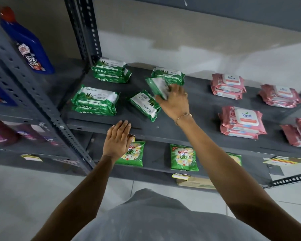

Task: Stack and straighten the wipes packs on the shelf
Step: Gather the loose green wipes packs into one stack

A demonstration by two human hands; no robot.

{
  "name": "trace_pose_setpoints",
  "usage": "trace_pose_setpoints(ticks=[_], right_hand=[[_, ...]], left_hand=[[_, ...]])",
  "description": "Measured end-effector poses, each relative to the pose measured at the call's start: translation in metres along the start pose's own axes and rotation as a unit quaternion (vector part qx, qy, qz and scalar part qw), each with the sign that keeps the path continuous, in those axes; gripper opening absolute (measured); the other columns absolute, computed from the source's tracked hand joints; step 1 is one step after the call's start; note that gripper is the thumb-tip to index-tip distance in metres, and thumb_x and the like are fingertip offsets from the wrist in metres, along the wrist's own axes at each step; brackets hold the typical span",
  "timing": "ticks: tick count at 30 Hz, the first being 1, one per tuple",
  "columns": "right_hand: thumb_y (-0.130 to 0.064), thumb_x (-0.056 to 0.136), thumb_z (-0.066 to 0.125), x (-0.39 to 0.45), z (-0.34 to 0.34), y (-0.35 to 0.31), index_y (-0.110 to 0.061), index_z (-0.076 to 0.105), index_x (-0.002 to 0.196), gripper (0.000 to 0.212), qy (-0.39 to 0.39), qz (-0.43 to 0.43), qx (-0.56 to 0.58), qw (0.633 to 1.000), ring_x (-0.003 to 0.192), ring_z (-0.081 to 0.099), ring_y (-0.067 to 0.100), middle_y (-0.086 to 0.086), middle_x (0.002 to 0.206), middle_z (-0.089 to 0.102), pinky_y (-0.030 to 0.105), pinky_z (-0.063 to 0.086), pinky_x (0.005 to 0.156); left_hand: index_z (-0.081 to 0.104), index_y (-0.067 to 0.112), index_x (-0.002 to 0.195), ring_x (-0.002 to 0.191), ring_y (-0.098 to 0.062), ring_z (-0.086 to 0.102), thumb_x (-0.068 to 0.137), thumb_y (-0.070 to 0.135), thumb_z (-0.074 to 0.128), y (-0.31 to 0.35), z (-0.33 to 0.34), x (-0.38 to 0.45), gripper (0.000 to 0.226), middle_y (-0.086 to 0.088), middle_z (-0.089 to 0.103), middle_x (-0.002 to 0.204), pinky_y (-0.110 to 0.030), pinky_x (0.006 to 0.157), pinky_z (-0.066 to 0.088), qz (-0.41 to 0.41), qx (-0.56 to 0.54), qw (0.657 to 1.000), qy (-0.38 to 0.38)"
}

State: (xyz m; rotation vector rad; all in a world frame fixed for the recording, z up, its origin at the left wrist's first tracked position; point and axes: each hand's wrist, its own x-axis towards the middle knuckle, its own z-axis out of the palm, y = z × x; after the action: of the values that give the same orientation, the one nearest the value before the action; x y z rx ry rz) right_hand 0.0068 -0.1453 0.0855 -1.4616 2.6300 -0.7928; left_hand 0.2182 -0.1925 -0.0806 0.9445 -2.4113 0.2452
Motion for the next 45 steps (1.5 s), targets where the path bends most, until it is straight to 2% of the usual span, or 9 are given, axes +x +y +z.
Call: trace_pose_setpoints(ticks=[11,18,24,27,31,34,36,39,45], right_hand=[[-0.06,0.076,0.057,0.011,0.043,-0.018,-0.011,0.038,0.129,0.075,-0.101,-0.08,-0.098,0.987,0.118,0.042,0.036,0.017,0.129,0.044,0.048,0.038,0.096],[-0.058,0.087,0.044,0.032,0.022,0.002,-0.013,0.038,0.133,0.065,-0.168,0.06,0.111,0.978,0.124,0.048,0.029,0.011,0.136,0.05,0.041,0.04,0.102],[-0.055,0.089,0.045,0.027,0.013,0.018,-0.004,0.016,0.143,0.08,-0.286,0.135,0.182,0.931,0.078,0.067,0.016,0.013,0.112,0.063,0.027,0.055,0.066],[-0.051,0.085,0.055,0.009,0.019,0.02,-0.011,0.01,0.133,0.078,-0.275,0.209,0.265,0.901,0.057,0.067,0.011,0.013,0.108,0.057,0.024,0.058,0.058],[-0.056,0.077,0.063,-0.02,0.025,0.02,-0.008,0.002,0.146,0.104,-0.291,0.286,0.335,0.85,0.086,0.069,0.022,0.017,0.112,0.059,0.034,0.057,0.083],[-0.061,0.073,0.061,-0.016,0.013,0.031,-0.01,-0.029,0.141,0.123,-0.137,0.258,0.246,0.924,0.129,0.039,0.032,0.015,0.147,0.024,0.041,0.036,0.106],[-0.06,0.079,0.055,0.002,0.002,0.041,-0.008,-0.005,0.145,0.103,-0.091,0.22,0.202,0.95,0.131,0.029,0.03,0.012,0.142,0.023,0.041,0.029,0.107],[-0.061,0.087,0.043,0.03,-0.003,0.047,-0.016,0.042,0.12,0.056,-0.195,0.168,0.192,0.947,0.1,0.049,0.016,0.0,0.109,0.045,0.034,0.041,0.09],[-0.067,0.081,0.047,0.042,0.005,0.058,-0.007,0.055,0.123,0.074,-0.27,0.2,0.193,0.922,0.09,0.056,0.017,0.005,0.096,0.058,0.038,0.05,0.092]], left_hand=[[0.049,0.005,0.131,0.12,-0.034,0.058,0.1,0.037,0.027,-0.002,0.001,-0.005,0.049,-0.018,0.062,0.128,-0.04,0.105,0.031,0.037,-0.022,0.999,0.029],[0.065,0.011,0.097,0.087,-0.029,0.054,0.1,0.035,0.032,0.046,-0.042,0.051,0.041,-0.01,0.062,0.1,-0.038,0.074,0.037,-0.198,-0.112,0.973,-0.027],[0.048,-0.004,0.127,0.122,-0.038,0.046,0.096,0.056,0.032,0.07,-0.051,0.121,0.069,-0.025,0.047,0.134,-0.04,0.097,0.037,-0.398,-0.399,0.802,-0.199],[0.064,0.012,0.091,0.09,-0.026,0.059,0.088,0.049,0.051,0.05,-0.051,0.147,0.04,-0.018,0.062,0.115,-0.032,0.074,0.045,-0.409,-0.426,0.773,-0.233],[0.07,0.019,0.08,0.062,-0.007,0.061,0.077,0.042,0.069,0.023,-0.05,0.155,0.022,0.002,0.067,0.074,-0.019,0.066,0.043,-0.346,-0.515,0.735,-0.273],[0.063,0.017,0.12,0.08,-0.002,0.062,0.078,0.047,0.071,0.026,-0.05,0.149,0.052,0.0,0.065,0.108,-0.012,0.072,0.045,-0.339,-0.492,0.77,-0.224],[0.046,0.006,0.137,0.117,-0.02,0.051,0.082,0.051,0.066,0.037,-0.049,0.135,0.074,-0.008,0.049,0.132,-0.026,0.094,0.043,-0.368,-0.432,0.811,-0.145],[0.019,-0.009,0.147,0.142,-0.031,0.022,0.094,0.046,0.05,0.068,-0.056,0.116,0.083,-0.022,0.019,0.155,-0.036,0.108,0.029,-0.46,-0.44,0.76,-0.132],[0.04,-0.005,0.136,0.122,-0.036,0.052,0.094,0.053,0.044,0.07,-0.05,0.131,0.072,-0.023,0.05,0.138,-0.04,0.098,0.043,-0.515,-0.477,0.679,-0.214]])
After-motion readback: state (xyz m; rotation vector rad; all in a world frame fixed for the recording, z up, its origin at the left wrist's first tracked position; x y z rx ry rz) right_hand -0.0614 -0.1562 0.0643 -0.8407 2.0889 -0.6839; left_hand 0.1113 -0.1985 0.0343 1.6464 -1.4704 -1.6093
